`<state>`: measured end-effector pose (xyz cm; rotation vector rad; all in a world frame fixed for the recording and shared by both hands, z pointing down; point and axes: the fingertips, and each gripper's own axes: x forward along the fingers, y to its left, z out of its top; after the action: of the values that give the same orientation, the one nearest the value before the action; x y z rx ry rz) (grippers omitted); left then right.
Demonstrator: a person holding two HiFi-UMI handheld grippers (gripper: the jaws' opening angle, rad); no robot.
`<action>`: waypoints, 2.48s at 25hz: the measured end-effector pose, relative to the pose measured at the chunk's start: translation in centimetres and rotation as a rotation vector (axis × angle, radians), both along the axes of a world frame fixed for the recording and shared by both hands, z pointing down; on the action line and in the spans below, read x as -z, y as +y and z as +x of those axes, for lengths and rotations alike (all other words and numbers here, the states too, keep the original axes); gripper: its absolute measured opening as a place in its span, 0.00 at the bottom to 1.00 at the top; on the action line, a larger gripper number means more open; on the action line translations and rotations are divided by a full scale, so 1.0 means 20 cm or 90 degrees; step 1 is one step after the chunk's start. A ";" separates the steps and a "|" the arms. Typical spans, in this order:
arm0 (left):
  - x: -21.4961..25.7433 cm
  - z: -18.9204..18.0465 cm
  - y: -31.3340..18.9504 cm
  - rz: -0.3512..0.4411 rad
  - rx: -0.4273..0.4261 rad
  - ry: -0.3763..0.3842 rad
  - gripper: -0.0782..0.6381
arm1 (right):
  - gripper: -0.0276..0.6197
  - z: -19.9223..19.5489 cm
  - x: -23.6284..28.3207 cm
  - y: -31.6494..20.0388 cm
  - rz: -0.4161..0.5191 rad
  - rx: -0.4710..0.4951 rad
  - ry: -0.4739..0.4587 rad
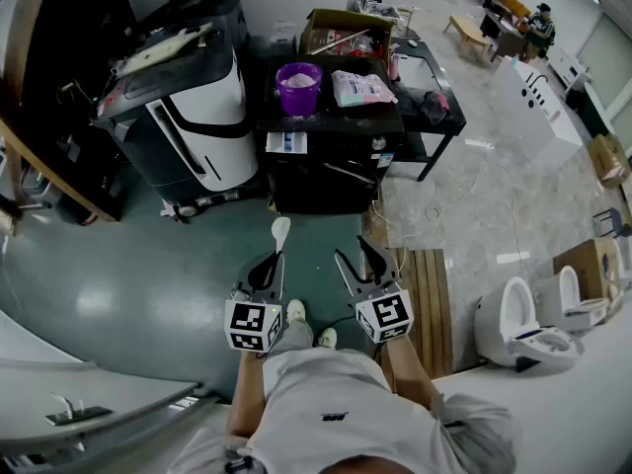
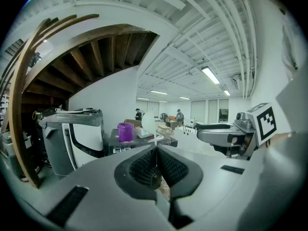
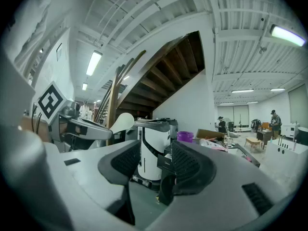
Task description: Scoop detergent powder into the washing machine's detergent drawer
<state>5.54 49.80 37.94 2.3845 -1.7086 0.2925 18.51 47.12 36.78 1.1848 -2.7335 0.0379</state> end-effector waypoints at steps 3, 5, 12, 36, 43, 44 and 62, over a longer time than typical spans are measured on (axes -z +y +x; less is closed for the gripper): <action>-0.02 -0.03 -0.07 -0.002 0.000 0.010 0.13 | 0.32 -0.03 -0.01 -0.08 0.000 0.000 0.002; -0.03 -0.06 -0.13 -0.004 0.000 0.016 0.13 | 0.32 -0.06 -0.02 -0.14 -0.003 0.000 0.003; -0.07 -0.17 -0.37 -0.019 -0.009 0.035 0.13 | 0.32 -0.18 -0.07 -0.38 -0.019 -0.002 0.015; -0.13 -0.44 -0.94 -0.039 -0.058 0.039 0.13 | 0.32 -0.42 -0.11 -0.90 -0.036 -0.060 0.033; -0.13 -0.44 -1.07 -0.044 -0.053 0.039 0.13 | 0.32 -0.43 -0.13 -1.02 -0.043 -0.051 0.032; -0.13 -0.44 -1.09 -0.045 -0.050 0.039 0.13 | 0.32 -0.43 -0.13 -1.05 -0.043 -0.047 0.032; -0.13 -0.33 -1.52 -0.050 0.015 0.019 0.13 | 0.32 -0.35 -0.15 -1.55 -0.044 0.025 0.022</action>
<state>-1.07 19.37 40.54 2.3010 -1.6790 0.3136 11.56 16.09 39.84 1.1035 -2.7014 0.1049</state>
